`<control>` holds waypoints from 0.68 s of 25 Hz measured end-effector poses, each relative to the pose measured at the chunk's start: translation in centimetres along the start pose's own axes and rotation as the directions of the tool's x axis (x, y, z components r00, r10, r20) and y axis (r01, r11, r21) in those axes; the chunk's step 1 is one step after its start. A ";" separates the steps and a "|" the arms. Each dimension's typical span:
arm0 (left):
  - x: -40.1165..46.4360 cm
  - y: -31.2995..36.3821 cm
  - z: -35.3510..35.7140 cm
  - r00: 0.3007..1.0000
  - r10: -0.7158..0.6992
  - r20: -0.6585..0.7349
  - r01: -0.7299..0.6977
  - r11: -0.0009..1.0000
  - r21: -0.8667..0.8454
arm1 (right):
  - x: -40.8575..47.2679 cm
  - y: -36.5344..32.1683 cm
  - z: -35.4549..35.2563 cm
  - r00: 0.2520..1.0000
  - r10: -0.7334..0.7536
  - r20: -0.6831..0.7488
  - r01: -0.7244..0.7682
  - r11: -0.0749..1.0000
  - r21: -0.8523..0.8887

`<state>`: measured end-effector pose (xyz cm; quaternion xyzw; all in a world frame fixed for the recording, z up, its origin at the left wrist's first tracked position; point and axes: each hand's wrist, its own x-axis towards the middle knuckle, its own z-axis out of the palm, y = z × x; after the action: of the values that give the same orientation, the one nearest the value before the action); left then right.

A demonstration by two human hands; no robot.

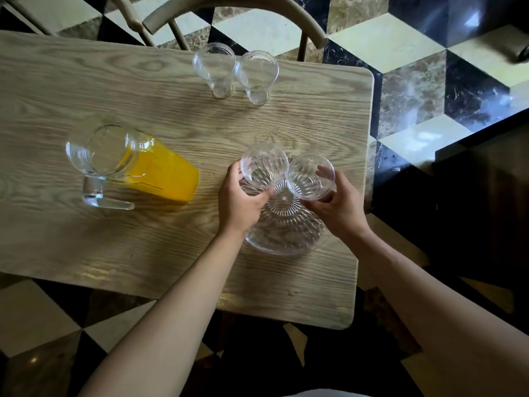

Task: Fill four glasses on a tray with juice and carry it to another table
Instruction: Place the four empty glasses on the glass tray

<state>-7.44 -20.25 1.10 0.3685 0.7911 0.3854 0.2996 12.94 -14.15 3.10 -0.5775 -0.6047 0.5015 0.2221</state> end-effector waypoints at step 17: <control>-0.7 -0.6 0.5 0.997 -0.057 0.052 0.062 0.993 -0.101 | 0.4 0.5 0.1 0.999 0.030 0.010 -0.031 0.999 0.039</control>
<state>-6.91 -20.89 0.51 0.3383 0.7733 0.4072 0.3489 13.00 -13.88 2.50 -0.5799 -0.5870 0.5192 0.2226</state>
